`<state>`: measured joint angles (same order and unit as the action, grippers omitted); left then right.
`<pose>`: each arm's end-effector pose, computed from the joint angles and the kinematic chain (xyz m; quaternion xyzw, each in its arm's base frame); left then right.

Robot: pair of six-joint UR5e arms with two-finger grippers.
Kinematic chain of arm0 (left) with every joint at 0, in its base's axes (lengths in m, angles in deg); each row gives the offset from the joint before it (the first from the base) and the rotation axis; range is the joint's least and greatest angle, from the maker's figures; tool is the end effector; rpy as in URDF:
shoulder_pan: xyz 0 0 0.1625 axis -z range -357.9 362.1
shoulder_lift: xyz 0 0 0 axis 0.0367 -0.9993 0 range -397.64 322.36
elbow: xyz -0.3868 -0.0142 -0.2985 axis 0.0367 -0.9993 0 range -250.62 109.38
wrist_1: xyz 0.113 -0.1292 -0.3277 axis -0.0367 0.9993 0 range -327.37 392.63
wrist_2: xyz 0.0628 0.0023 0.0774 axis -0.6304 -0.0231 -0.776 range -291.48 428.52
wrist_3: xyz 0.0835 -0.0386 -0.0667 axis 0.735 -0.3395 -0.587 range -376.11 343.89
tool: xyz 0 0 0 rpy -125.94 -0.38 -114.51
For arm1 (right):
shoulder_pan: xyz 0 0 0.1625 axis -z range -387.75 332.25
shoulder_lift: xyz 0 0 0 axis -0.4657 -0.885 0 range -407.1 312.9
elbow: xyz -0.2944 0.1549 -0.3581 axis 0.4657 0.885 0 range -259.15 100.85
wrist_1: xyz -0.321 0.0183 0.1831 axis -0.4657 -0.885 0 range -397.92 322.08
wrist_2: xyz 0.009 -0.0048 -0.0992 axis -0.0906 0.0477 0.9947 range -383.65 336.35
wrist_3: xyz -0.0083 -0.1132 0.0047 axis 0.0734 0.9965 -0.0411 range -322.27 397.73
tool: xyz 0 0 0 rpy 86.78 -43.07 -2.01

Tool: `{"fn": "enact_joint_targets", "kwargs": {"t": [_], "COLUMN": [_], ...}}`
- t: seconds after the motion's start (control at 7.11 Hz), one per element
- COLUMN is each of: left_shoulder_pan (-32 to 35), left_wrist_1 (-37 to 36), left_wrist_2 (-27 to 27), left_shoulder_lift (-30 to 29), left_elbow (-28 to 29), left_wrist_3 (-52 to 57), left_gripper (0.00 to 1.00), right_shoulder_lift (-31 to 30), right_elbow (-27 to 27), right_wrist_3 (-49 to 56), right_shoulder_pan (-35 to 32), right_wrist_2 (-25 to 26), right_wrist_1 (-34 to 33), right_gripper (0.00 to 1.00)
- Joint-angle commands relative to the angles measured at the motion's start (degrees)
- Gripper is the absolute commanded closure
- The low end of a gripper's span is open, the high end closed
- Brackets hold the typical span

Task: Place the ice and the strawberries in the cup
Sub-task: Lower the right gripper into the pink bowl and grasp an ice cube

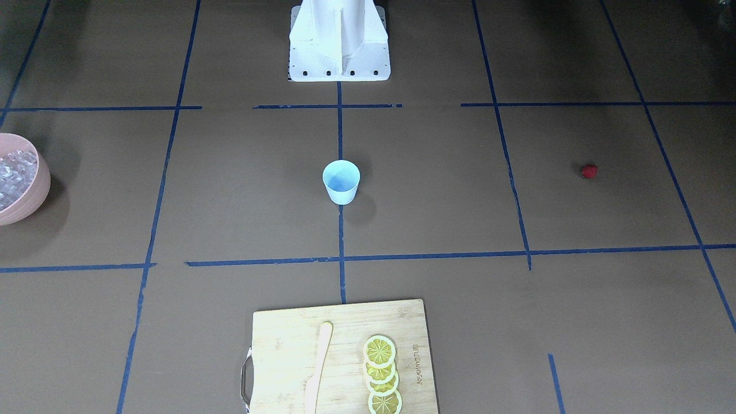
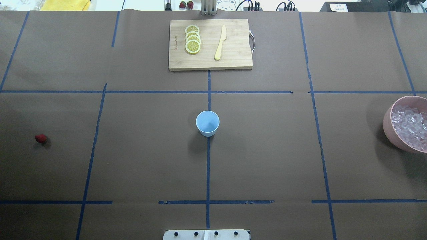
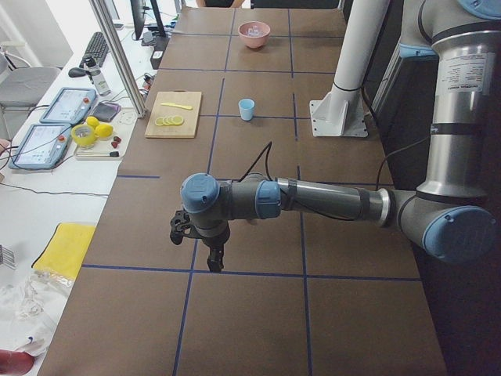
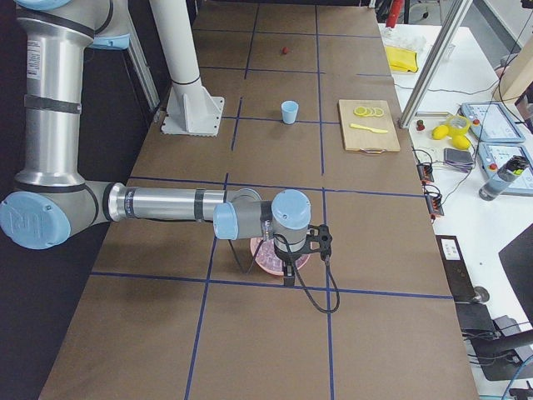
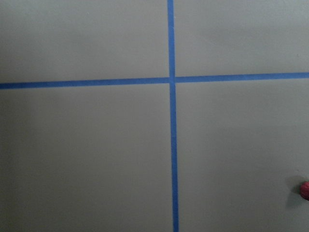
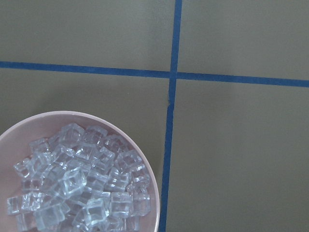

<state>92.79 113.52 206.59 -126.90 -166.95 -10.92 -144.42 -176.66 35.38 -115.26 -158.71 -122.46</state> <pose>-0.0539 -0.4314 0.6996 -0.0071 0.4080 0.0233 0.9127 0.0360 -0.3920 0.7162 0.0294 -0.3843 -0.0200 0.9225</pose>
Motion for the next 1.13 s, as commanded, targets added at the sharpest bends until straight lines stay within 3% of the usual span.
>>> {"fn": "enact_joint_targets", "kwargs": {"t": [0.0, 0.14, 0.84, 0.99], "left_shoulder_pan": [-0.08, -0.08, -0.25, -0.25], "left_wrist_1": [6.44, 10.22, 11.57, 11.57], "left_wrist_2": [1.85, 1.85, 1.77, 1.77], "left_shoulder_lift": [2.84, 4.52, 4.8, 4.8], "left_elbow": [1.05, 1.23, 1.32, 1.23], "left_wrist_3": [0.09, -0.43, -0.44, -0.44], "left_gripper": [0.0, 0.0, 0.0, 0.0], "right_shoulder_lift": [-0.42, -0.42, -0.86, -2.69], "right_elbow": [0.04, 0.04, -0.05, 0.03], "right_wrist_3": [-0.02, -0.11, 0.24, -0.02], "right_shoulder_pan": [0.31, 1.88, 9.44, 11.89], "right_wrist_2": [-1.94, -1.96, -0.03, 1.19], "right_wrist_1": [1.82, 4.61, 7.09, 13.8], "right_gripper": [0.0, 0.0, 0.03, 0.08]}}
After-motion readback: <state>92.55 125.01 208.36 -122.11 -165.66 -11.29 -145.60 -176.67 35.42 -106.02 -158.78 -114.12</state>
